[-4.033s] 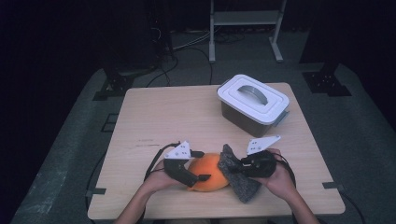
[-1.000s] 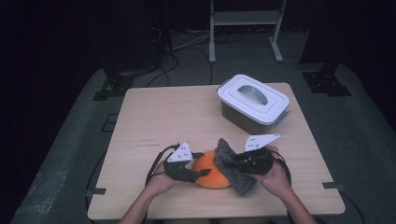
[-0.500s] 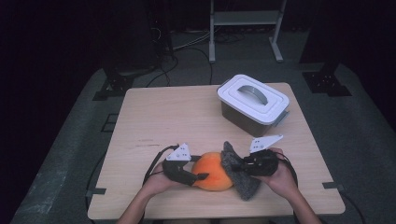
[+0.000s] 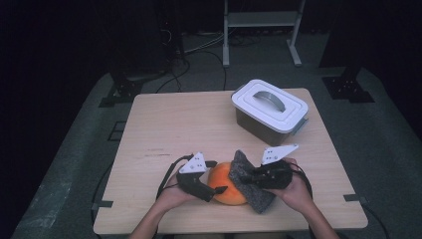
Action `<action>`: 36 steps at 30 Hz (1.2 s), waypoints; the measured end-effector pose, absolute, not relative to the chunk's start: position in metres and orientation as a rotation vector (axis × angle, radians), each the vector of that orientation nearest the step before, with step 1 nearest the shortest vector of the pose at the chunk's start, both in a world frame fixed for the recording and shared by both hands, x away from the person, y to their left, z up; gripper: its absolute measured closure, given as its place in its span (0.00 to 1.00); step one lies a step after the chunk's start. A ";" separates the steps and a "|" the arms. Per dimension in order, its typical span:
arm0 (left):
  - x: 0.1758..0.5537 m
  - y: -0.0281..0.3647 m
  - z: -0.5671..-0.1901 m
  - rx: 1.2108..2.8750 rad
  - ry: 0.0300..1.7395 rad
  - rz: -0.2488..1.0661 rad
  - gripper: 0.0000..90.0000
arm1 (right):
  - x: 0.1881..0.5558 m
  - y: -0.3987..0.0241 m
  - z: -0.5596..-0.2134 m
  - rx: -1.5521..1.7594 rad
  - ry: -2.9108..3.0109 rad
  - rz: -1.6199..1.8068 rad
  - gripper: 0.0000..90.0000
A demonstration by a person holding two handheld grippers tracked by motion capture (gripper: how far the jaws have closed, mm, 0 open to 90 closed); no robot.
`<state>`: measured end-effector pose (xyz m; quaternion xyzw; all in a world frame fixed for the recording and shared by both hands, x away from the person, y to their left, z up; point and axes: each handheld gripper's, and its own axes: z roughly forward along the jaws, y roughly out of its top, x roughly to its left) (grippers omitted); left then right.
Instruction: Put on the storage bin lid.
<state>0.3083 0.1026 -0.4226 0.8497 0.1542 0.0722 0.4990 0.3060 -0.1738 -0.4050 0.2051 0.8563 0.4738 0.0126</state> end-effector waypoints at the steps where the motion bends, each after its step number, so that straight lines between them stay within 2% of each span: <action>1: 0.310 0.101 -0.424 2.062 0.371 0.155 0.11 | 0.304 -0.172 -0.404 0.621 2.676 1.477 0.84; 3: 0.309 0.097 -0.429 2.110 0.353 0.141 0.12 | 0.301 -0.165 -0.403 0.586 2.682 1.467 0.84; 6: 0.309 0.100 -0.428 2.146 0.331 0.158 0.27 | 0.300 -0.161 -0.403 0.562 2.685 1.441 0.84; 11: 0.315 0.117 -0.433 2.182 0.348 0.090 0.32 | 0.307 -0.177 -0.408 0.666 2.674 1.458 0.84; 14: 0.315 0.123 -0.432 2.197 0.337 0.050 0.30 | 0.308 -0.183 -0.414 0.711 2.678 1.466 0.83; 18: 0.315 0.119 -0.428 2.170 0.356 0.068 0.13 | 0.304 -0.174 -0.414 0.665 2.682 1.441 0.83; 22: 0.318 0.113 -0.430 2.176 0.362 0.074 0.11 | 0.303 -0.171 -0.414 0.646 2.681 1.442 0.83; 23: 0.318 0.113 -0.431 2.172 0.362 0.075 0.14 | 0.303 -0.171 -0.414 0.652 2.678 1.438 0.83; 26: 0.315 0.111 -0.430 2.155 0.341 0.161 0.37 | 0.306 -0.174 -0.413 0.691 2.653 1.447 0.84; 28: 0.311 0.109 -0.425 2.116 0.344 0.246 0.43 | 0.308 -0.176 -0.409 0.704 2.620 1.451 0.85; 31: 0.304 0.100 -0.422 2.081 0.319 0.397 0.44 | 0.309 -0.179 -0.401 0.716 2.554 1.512 0.85; 36: 0.308 0.101 -0.427 2.124 0.283 0.301 0.37 | 0.311 -0.174 -0.406 0.699 2.566 1.452 0.84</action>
